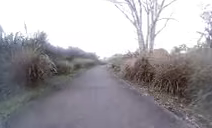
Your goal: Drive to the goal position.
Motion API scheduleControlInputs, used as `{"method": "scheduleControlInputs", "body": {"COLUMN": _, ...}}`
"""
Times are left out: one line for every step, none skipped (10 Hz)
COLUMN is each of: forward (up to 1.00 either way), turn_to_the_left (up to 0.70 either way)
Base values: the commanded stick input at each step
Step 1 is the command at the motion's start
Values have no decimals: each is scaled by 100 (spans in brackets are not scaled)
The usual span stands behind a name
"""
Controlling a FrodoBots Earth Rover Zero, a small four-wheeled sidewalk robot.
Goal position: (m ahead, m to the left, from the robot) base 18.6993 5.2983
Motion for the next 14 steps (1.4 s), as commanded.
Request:
{"method": "scheduleControlInputs", "body": {"forward": 70, "turn_to_the_left": 0}}
{"method": "scheduleControlInputs", "body": {"forward": 70, "turn_to_the_left": 0}}
{"method": "scheduleControlInputs", "body": {"forward": 70, "turn_to_the_left": 0}}
{"method": "scheduleControlInputs", "body": {"forward": 70, "turn_to_the_left": 0}}
{"method": "scheduleControlInputs", "body": {"forward": 70, "turn_to_the_left": 0}}
{"method": "scheduleControlInputs", "body": {"forward": 70, "turn_to_the_left": 0}}
{"method": "scheduleControlInputs", "body": {"forward": 70, "turn_to_the_left": 0}}
{"method": "scheduleControlInputs", "body": {"forward": 70, "turn_to_the_left": 0}}
{"method": "scheduleControlInputs", "body": {"forward": 70, "turn_to_the_left": 0}}
{"method": "scheduleControlInputs", "body": {"forward": 70, "turn_to_the_left": 0}}
{"method": "scheduleControlInputs", "body": {"forward": 70, "turn_to_the_left": 0}}
{"method": "scheduleControlInputs", "body": {"forward": 70, "turn_to_the_left": 0}}
{"method": "scheduleControlInputs", "body": {"forward": 70, "turn_to_the_left": 0}}
{"method": "scheduleControlInputs", "body": {"forward": 70, "turn_to_the_left": 0}}
